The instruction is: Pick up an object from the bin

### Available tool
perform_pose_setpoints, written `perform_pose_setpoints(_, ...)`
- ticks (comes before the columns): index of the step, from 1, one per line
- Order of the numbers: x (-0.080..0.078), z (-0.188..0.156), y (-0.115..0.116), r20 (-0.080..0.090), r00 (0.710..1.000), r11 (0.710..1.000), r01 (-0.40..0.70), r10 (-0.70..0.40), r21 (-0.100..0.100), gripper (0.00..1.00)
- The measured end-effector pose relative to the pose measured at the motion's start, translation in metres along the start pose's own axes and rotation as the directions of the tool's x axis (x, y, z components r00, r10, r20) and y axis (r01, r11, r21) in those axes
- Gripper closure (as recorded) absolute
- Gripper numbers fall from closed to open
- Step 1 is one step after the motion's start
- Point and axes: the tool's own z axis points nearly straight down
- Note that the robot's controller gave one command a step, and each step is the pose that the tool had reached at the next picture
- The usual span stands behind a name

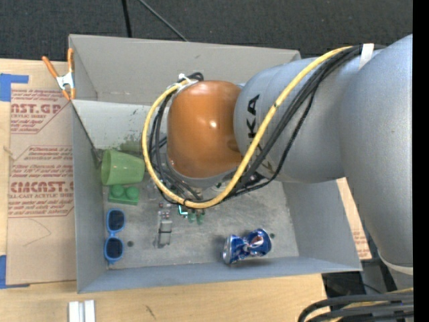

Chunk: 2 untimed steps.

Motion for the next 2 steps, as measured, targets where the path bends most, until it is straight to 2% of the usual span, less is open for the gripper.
perform_pose_setpoints(1,-0.053,0.098,0.043,-0.002,0.975,0.975,0.222,-0.222,0.000,0.00)
perform_pose_setpoints(2,-0.089,0.081,0.044,-0.004,0.991,0.991,-0.137,0.137,0.000,0.00)
